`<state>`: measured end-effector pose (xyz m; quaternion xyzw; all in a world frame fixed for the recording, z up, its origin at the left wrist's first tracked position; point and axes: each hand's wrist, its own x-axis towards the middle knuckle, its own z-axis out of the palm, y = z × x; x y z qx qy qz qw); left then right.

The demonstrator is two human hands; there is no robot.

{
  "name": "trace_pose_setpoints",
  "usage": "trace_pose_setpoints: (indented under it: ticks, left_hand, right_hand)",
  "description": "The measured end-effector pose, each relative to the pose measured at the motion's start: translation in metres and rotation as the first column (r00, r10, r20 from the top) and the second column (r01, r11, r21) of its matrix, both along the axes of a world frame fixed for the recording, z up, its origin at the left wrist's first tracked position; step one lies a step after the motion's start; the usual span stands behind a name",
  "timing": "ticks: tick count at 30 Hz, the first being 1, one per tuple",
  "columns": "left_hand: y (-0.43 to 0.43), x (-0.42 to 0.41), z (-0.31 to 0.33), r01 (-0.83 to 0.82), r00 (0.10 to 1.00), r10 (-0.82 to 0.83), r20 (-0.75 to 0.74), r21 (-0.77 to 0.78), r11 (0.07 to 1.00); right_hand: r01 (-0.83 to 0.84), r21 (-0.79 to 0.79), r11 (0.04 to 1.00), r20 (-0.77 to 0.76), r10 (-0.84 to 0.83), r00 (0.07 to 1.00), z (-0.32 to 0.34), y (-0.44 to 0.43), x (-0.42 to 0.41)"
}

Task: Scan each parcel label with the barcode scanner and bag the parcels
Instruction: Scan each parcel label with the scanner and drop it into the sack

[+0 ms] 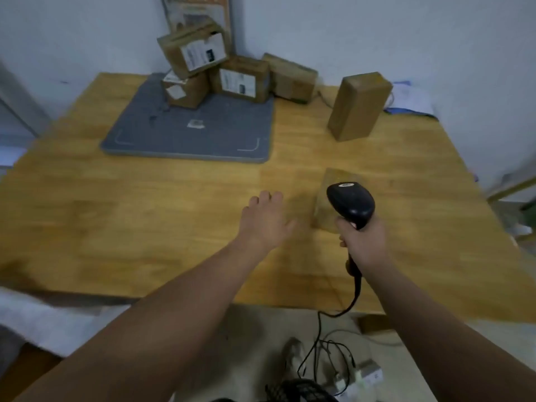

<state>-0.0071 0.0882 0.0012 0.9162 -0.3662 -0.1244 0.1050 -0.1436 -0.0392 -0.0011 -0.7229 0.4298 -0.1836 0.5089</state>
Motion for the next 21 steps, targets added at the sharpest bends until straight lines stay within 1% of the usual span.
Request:
trace_pose_setpoints:
  ticks: [3, 5, 6, 8, 10, 11, 12, 13, 14, 15, 16, 17, 18, 19, 20, 21]
  left_hand:
    - [-0.057, -0.013, 0.001, 0.028, 0.999, -0.029, -0.017, -0.049, 0.998]
    - [-0.094, -0.025, -0.002, 0.046, 0.999, -0.047, -0.014, -0.048, 0.998]
    - [-0.111, -0.031, -0.004, 0.041, 0.999, -0.041, -0.027, -0.009, 0.999]
    - [-0.138, -0.040, -0.011, 0.005, 0.998, 0.003, -0.061, 0.125, 0.992]
    - [-0.150, -0.041, -0.018, -0.046, 0.995, 0.065, -0.076, 0.235, 0.971]
    - [-0.151, -0.039, -0.021, -0.061, 0.994, 0.082, -0.073, 0.256, 0.965]
    - [-0.149, -0.034, -0.023, -0.073, 0.993, 0.095, -0.075, 0.250, 0.965]
    - [-0.145, -0.028, -0.025, -0.093, 0.987, 0.119, -0.112, 0.215, 0.972]
    - [-0.138, -0.020, -0.027, -0.143, 0.963, 0.168, -0.208, 0.131, 0.981]
    - [-0.129, -0.010, -0.028, -0.251, 0.892, 0.234, -0.387, 0.007, 0.968]
    - [-0.117, -0.001, -0.028, -0.408, 0.747, 0.261, -0.612, -0.112, 0.906]
    - [-0.103, 0.007, -0.029, -0.562, 0.558, 0.212, -0.802, -0.177, 0.808]
    - [-0.089, 0.011, -0.029, -0.664, 0.413, 0.148, -0.899, -0.186, 0.724]
    - [-0.076, 0.015, -0.031, -0.702, 0.348, 0.101, -0.932, -0.187, 0.687]
    - [-0.063, 0.018, -0.034, -0.704, 0.347, 0.074, -0.935, -0.208, 0.680]
    - [-0.053, 0.020, -0.037, -0.686, 0.402, 0.078, -0.912, -0.244, 0.685]
  right_hand:
    - [0.112, 0.091, 0.990, 0.029, -0.115, 0.993, 0.001, -0.037, -0.008]
    - [0.185, 0.144, 0.972, 0.034, -0.192, 0.981, -0.004, -0.058, -0.015]
    - [0.223, 0.162, 0.961, 0.038, -0.232, 0.972, -0.007, -0.067, -0.019]
    - [0.274, 0.189, 0.943, 0.048, -0.288, 0.956, -0.013, -0.082, -0.027]
    - [0.273, 0.213, 0.938, 0.052, -0.290, 0.956, -0.018, -0.093, -0.032]
    - [0.262, 0.222, 0.939, 0.048, -0.279, 0.959, -0.019, -0.097, -0.033]
    - [0.247, 0.229, 0.942, 0.041, -0.262, 0.964, -0.021, -0.100, -0.033]
    - [0.229, 0.235, 0.945, 0.034, -0.244, 0.969, -0.022, -0.102, -0.032]
    - [0.212, 0.240, 0.947, 0.029, -0.226, 0.974, -0.023, -0.103, -0.031]
    - [0.196, 0.244, 0.950, 0.025, -0.208, 0.978, -0.025, -0.102, -0.028]
    - [0.177, 0.248, 0.953, 0.025, -0.189, 0.982, -0.025, -0.101, -0.024]
    - [0.153, 0.250, 0.956, 0.025, -0.165, 0.986, -0.026, -0.099, -0.020]
    - [0.125, 0.251, 0.960, 0.024, -0.136, 0.990, -0.026, -0.096, -0.015]
    - [0.094, 0.250, 0.964, 0.020, -0.103, 0.995, -0.026, -0.092, -0.010]
    - [0.062, 0.247, 0.967, 0.016, -0.068, 0.998, -0.026, -0.088, -0.005]
    - [0.030, 0.243, 0.970, 0.014, -0.034, 0.999, -0.026, -0.083, 0.000]
